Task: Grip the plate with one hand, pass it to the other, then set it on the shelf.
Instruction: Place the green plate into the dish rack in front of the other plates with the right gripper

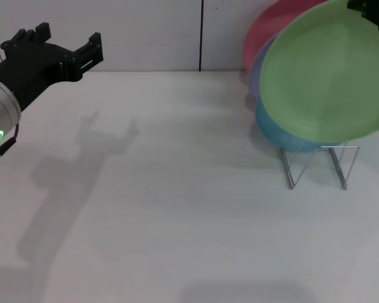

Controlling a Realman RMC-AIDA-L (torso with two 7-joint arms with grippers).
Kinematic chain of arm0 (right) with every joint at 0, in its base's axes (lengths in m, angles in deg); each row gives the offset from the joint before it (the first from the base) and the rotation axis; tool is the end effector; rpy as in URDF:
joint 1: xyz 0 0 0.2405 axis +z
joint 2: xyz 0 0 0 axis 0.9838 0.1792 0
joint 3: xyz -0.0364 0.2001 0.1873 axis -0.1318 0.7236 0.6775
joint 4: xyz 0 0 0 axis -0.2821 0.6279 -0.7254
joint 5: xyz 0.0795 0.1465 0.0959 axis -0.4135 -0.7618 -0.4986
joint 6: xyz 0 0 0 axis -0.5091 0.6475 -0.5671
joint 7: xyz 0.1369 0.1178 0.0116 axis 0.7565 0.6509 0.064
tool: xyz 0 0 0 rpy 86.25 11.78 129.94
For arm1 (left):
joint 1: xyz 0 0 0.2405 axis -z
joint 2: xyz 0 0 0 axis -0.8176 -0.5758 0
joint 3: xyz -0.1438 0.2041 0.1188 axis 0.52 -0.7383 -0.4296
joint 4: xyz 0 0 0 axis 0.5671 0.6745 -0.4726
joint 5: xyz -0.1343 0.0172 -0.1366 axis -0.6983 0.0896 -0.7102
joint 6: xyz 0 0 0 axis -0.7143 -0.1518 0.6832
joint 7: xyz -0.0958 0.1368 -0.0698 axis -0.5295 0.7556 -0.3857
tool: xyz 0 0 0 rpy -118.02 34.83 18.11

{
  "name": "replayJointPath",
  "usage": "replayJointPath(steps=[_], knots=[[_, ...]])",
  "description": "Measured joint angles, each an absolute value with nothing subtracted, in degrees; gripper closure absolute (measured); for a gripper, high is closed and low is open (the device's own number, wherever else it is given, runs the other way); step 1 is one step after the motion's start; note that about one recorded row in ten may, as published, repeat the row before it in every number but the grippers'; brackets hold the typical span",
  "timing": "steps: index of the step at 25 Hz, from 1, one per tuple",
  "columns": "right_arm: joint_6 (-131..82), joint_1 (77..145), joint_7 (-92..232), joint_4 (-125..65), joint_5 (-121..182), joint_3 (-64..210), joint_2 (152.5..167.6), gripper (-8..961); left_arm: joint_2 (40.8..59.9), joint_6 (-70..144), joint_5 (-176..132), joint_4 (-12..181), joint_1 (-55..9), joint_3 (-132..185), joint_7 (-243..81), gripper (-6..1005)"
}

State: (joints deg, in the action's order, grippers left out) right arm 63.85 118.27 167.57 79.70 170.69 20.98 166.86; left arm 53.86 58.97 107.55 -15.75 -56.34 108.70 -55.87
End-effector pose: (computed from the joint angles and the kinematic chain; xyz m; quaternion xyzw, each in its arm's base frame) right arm 0.1184 0.3886 0.1041 -0.8934 -0.1455 -0.1925 0.3790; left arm -0.1822 0.3487 0.0226 -0.7803 -0.2543 -0.2403 0.5183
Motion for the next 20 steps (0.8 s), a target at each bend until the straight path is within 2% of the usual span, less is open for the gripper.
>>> replayJointPath(steps=[20], knots=[[62.60, 116.60, 162.99, 77.04, 170.77, 20.54, 166.89, 872, 53.92, 59.47, 107.56, -15.78, -55.34, 107.36, -56.37, 138]])
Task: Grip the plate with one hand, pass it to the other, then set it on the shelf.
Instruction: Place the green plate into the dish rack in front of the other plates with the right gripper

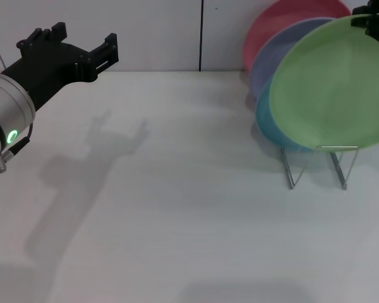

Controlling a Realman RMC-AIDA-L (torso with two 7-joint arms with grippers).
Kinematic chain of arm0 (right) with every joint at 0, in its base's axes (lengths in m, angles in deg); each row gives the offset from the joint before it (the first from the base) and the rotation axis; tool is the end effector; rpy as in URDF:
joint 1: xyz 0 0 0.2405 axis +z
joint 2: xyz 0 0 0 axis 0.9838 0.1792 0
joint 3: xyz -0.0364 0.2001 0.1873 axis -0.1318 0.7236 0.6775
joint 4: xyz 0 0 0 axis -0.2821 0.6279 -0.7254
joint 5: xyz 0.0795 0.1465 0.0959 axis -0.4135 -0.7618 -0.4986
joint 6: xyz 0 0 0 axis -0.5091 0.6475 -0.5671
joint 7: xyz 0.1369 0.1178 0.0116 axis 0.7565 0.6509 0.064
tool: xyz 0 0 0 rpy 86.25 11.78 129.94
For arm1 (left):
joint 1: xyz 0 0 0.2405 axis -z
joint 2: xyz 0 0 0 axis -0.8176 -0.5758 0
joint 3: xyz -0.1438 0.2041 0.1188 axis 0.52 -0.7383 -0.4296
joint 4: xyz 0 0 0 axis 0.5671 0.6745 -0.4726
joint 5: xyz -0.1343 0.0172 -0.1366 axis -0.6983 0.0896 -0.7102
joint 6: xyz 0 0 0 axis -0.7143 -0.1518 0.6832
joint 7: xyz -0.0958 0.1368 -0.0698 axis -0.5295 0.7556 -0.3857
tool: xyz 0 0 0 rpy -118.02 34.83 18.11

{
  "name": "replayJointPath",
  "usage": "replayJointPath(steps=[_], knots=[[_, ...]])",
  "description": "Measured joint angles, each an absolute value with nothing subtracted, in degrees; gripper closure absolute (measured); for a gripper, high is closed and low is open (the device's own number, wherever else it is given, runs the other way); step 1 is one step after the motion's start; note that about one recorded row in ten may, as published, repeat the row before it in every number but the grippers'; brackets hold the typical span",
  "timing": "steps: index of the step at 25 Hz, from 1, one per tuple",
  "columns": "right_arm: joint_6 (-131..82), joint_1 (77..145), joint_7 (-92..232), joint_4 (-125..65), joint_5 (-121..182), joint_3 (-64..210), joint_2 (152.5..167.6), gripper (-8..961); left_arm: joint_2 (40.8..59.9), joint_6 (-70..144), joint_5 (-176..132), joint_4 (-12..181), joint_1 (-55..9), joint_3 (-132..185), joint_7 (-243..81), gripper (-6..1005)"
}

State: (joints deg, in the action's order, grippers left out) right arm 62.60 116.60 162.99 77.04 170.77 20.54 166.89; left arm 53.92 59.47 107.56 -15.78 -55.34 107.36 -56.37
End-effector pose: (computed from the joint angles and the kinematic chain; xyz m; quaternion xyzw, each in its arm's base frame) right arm 0.1353 0.3893 0.0977 -0.8949 -0.1599 -0.2120 0.3588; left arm -0.1725 0.3487 0.0139 -0.7898 -0.2508 -0.2453 0.5032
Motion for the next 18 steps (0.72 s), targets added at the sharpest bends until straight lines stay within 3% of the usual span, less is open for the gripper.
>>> replayJointPath(steps=[18], knots=[[65.66, 113.31, 162.69, 78.50, 174.13, 18.24, 167.25, 851, 53.92, 59.38, 107.56, -14.52, -53.05, 107.03, -56.40, 139]])
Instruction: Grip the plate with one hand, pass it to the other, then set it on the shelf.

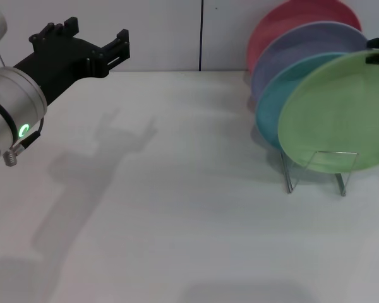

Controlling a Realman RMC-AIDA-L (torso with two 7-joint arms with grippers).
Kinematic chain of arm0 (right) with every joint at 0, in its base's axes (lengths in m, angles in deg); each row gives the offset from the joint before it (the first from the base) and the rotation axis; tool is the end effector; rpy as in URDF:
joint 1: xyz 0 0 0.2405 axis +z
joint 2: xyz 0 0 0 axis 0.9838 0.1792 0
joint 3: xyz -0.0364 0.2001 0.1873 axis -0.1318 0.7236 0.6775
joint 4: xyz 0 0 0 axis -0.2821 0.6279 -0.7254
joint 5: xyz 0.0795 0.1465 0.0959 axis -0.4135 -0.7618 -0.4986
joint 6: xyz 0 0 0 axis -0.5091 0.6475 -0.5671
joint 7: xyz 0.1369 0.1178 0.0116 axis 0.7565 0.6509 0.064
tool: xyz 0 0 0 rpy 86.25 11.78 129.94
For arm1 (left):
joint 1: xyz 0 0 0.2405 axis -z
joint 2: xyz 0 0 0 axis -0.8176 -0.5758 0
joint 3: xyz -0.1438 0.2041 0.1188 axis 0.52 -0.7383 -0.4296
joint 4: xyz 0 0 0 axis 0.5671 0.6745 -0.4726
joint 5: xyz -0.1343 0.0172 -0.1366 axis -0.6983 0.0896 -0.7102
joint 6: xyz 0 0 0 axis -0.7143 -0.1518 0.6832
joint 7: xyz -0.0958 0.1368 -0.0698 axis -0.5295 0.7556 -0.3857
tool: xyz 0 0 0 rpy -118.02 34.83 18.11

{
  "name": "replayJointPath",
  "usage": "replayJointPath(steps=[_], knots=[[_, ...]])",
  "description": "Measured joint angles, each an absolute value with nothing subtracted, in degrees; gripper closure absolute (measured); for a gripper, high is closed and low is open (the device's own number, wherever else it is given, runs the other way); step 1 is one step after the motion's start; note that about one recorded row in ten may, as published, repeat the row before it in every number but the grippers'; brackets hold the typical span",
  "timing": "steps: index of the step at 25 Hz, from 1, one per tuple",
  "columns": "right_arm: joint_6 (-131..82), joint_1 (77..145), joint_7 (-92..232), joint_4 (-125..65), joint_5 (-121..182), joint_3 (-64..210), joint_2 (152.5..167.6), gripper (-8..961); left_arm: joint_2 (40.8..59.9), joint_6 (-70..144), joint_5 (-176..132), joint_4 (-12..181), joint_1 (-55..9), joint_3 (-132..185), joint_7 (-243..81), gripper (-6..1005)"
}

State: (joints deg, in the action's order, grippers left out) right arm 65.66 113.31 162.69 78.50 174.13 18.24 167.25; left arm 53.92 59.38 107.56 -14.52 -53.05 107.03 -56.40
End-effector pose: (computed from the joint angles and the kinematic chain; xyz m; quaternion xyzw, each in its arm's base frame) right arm 0.1605 0.3734 0.0927 -0.8977 -0.1395 -0.2539 0.3318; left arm -0.1644 0.3553 0.0085 -0.7968 -0.2416 -0.2478 0.4953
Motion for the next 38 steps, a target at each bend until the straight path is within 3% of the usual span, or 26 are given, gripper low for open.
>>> replayJointPath(steps=[18, 20, 32, 38], knots=[[66.36, 112.89, 165.98, 77.86, 170.98, 18.69, 167.22, 447, 53.85, 59.43, 107.56, -12.12, -50.11, 107.29, -56.39, 138], [66.64, 112.95, 166.12, 77.83, 170.90, 18.71, 167.22, 217, 53.83, 59.53, 107.56, -12.11, -50.10, 107.34, -56.40, 138], [69.50, 113.45, 175.57, 82.23, 153.08, 26.71, 166.91, 165, 53.74, 59.97, 107.68, -11.83, -49.43, 107.41, -56.06, 139], [53.09, 104.34, 178.81, 80.30, 138.52, 37.34, 167.24, 164, 53.74, 56.76, 108.77, -9.97, -49.27, 107.56, -55.77, 138]])
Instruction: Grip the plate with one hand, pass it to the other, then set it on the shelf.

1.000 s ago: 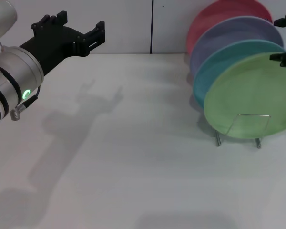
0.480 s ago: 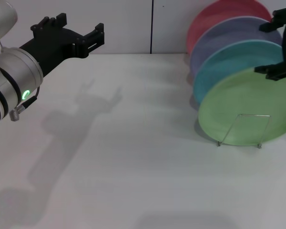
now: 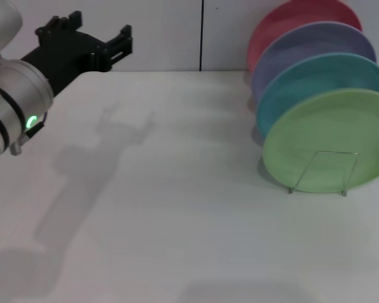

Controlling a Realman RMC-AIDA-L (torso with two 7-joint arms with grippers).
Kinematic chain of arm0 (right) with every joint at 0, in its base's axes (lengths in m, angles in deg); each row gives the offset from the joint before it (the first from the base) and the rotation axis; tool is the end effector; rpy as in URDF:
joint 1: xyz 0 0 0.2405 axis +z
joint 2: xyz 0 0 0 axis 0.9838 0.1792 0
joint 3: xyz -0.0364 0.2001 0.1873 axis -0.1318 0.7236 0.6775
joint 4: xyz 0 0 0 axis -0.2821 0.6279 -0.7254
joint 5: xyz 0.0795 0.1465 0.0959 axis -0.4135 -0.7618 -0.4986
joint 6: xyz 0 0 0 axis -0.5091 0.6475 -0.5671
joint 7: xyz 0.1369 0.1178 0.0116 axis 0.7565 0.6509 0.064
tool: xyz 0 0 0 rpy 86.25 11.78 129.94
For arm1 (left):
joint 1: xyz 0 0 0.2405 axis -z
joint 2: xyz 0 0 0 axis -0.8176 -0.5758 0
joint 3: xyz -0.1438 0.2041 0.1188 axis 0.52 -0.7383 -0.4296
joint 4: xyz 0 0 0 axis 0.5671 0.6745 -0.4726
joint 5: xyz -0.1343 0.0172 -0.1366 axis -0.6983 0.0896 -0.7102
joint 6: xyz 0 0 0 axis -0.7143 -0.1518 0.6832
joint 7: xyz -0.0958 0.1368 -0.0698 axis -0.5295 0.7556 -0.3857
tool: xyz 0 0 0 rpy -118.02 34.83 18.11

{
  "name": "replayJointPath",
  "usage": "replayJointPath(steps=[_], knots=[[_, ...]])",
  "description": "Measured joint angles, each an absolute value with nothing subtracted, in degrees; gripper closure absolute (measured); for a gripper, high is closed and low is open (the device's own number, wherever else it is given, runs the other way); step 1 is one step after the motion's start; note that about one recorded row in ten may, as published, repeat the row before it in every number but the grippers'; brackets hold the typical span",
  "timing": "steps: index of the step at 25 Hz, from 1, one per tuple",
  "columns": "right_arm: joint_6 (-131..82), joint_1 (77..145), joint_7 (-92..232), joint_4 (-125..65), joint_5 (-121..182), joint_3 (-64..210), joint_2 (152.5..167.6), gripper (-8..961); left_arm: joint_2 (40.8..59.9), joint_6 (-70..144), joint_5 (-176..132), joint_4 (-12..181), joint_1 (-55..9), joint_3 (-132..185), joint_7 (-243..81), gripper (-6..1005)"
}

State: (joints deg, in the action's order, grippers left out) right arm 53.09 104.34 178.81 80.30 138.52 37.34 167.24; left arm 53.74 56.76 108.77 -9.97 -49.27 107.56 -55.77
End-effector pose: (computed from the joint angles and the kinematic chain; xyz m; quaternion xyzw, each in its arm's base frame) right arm 0.1396 0.3572 0.1529 -0.8805 0.0134 0.0861 0.4660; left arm -0.1654 0.3716 0.0053 -0.7988 -0.2216 -0.2386 0.5059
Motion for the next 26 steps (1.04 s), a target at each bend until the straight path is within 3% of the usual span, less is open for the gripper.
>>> replayJointPath(steps=[5, 7, 8, 14, 20, 26], knots=[[46.15, 90.20, 166.20, 65.64, 105.01, 48.01, 167.22, 164, 53.76, 47.15, 108.99, -4.69, -49.84, 108.18, -54.24, 138], [46.72, 85.69, 155.38, 54.84, 90.60, 49.66, 167.16, 164, 53.75, 38.47, 108.99, -0.48, -50.35, 107.33, -54.02, 138], [50.00, 82.62, 141.72, 40.06, 75.69, 50.48, 166.84, 164, 53.72, 33.63, 109.00, 1.80, -50.44, 106.82, -54.00, 138], [60.29, 81.13, 119.21, 10.10, 55.68, 56.82, 166.53, 165, 53.90, 3.03, 108.91, 22.53, -48.19, 103.98, -59.54, 139], [64.54, 85.37, 104.59, -14.74, 52.61, 71.24, 166.39, 164, 54.21, -26.76, 108.64, 53.84, -39.15, 101.89, -75.17, 139], [64.87, 89.03, 89.94, -23.47, 52.57, 75.15, 166.35, 164, 54.28, -29.91, 108.58, 65.47, -36.03, 101.96, -79.95, 139]])
